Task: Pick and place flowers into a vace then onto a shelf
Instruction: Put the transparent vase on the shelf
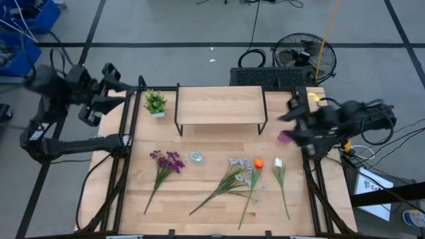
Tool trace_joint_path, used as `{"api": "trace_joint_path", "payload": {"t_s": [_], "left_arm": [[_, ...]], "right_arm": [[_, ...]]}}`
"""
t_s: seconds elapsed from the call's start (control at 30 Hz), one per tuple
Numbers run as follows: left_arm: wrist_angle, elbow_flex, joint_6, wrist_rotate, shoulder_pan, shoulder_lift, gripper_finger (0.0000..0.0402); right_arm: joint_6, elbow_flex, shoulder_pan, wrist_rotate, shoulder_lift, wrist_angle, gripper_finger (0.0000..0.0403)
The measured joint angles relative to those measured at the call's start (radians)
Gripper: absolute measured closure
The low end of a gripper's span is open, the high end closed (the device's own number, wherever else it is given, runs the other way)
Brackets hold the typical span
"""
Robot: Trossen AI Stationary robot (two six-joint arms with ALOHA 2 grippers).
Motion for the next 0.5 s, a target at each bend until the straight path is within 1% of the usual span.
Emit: {"api": "trace_joint_path", "payload": {"t_s": [0.07, 0.13, 0.2, 0.37, 0.5], "left_arm": [[0.002, 0.063, 0.024, 0.03, -0.009, 0.066, 0.0218], [-0.004, 0.096, 0.056, 0.047, -0.028, 0.125, 0.0218], [-0.006, 0.105, 0.092, 0.046, -0.055, 0.178, 0.0218], [-0.025, 0.103, 0.141, 0.01, -0.132, 0.303, 0.0218], [-0.013, 0.103, 0.161, -0.005, -0.235, 0.395, 0.0218]], "right_arm": [[0.017, 0.098, 0.0, 0.033, 0.072, -0.205, 0.0232], [0.056, 0.162, 0.0, 0.085, 0.128, -0.337, 0.0232], [0.102, 0.181, 0.0, 0.103, 0.169, -0.423, 0.0232], [0.169, 0.168, 0.0, 0.101, 0.22, -0.451, 0.0232], [0.201, 0.144, 0.0, 0.102, 0.226, -0.448, 0.0232]]}}
